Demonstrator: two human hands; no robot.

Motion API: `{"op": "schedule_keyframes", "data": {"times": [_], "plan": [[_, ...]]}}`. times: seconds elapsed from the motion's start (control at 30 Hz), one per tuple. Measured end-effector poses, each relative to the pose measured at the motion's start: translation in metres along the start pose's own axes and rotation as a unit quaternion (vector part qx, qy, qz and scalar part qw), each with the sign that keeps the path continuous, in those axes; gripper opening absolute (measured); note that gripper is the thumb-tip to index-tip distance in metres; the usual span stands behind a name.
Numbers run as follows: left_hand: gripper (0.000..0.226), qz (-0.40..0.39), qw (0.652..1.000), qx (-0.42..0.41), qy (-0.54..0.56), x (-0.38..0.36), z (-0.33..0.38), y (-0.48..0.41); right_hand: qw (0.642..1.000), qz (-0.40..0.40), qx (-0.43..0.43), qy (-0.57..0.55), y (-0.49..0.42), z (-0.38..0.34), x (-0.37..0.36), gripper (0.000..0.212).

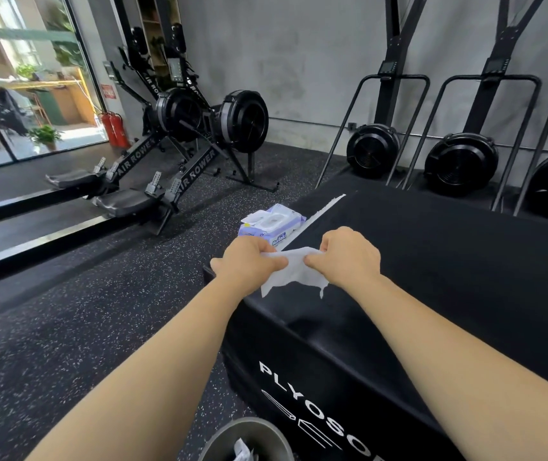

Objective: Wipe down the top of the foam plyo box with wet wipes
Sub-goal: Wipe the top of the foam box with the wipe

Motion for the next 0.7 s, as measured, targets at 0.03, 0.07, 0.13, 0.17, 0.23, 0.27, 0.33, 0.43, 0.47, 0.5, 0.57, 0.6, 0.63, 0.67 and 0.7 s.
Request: {"op": "schedule_keyframes", "data": {"times": [0.03, 0.07, 0.13, 0.17, 0.23, 0.27, 0.33, 0.43, 0.47, 0.5, 0.57, 0.6, 0.63, 0.67, 0.7], "plan": [[0.029, -0.007, 1.0, 0.003, 0.009, -0.004, -0.002, -0.004, 0.999, -0.014, -0.019, -0.025, -0.003, 0.002, -0.003, 0.017], [0.03, -0.02, 0.999, 0.005, 0.027, -0.007, -0.003, -0.007, 0.998, -0.025, -0.04, -0.053, -0.006, 0.004, -0.005, 0.015], [0.032, -0.053, 0.995, 0.015, 0.081, -0.015, -0.006, -0.013, 0.992, -0.029, -0.072, -0.098, -0.012, 0.008, -0.01, 0.014], [0.034, -0.065, 0.992, 0.025, 0.107, -0.02, -0.007, -0.015, 0.991, -0.022, -0.075, -0.108, -0.014, 0.009, -0.013, 0.015], [0.035, -0.074, 0.985, 0.049, 0.149, -0.03, -0.008, -0.017, 0.993, 0.003, -0.06, -0.102, -0.017, 0.008, -0.019, 0.017], [0.032, -0.072, 0.981, 0.059, 0.167, -0.036, -0.008, -0.018, 0.994, 0.016, -0.049, -0.094, -0.018, 0.006, -0.022, 0.019], [0.025, -0.061, 0.976, 0.08, 0.191, -0.047, -0.006, -0.02, 0.996, 0.03, -0.024, -0.084, -0.018, 0.003, -0.029, 0.023], [0.032, -0.04, 0.973, 0.113, 0.196, -0.06, -0.005, -0.024, 0.996, 0.007, 0.012, -0.085, -0.016, -0.003, -0.039, 0.026], [0.031, -0.039, 0.967, 0.136, 0.213, -0.063, -0.005, -0.025, 0.996, -0.008, 0.022, -0.087, -0.015, -0.004, -0.042, 0.024], [0.027, -0.044, 0.959, 0.158, 0.231, -0.065, -0.004, -0.025, 0.995, -0.021, 0.032, -0.09, -0.014, -0.004, -0.045, 0.02], [0.014, -0.058, 0.941, 0.195, 0.271, -0.069, -0.004, -0.027, 0.992, -0.039, 0.056, -0.107, -0.012, -0.005, -0.048, 0.011], [0.018, -0.059, 0.923, 0.222, 0.309, -0.071, -0.006, -0.028, 0.99, -0.046, 0.067, -0.117, -0.011, -0.005, -0.049, 0.01], [0.025, -0.071, 0.896, 0.256, 0.357, -0.072, -0.008, -0.027, 0.988, -0.058, 0.079, -0.121, -0.011, -0.005, -0.051, 0.009], [0.029, -0.092, 0.867, 0.283, 0.399, -0.073, -0.01, -0.026, 0.986, -0.073, 0.09, -0.121, -0.011, -0.005, -0.052, 0.008], [0.032, -0.111, 0.849, 0.296, 0.423, -0.074, -0.013, -0.026, 0.983, -0.095, 0.095, -0.125, -0.012, -0.004, -0.054, 0.007]]}}
Point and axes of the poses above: each hand's wrist, its own y-axis away from the middle knuckle, its own x-axis out of the back of the hand, z = x × y, the point moved 3 cm from there along -y, towards the middle knuckle, and after that the axes turned 9 degrees about z, right-handed, at the moved point
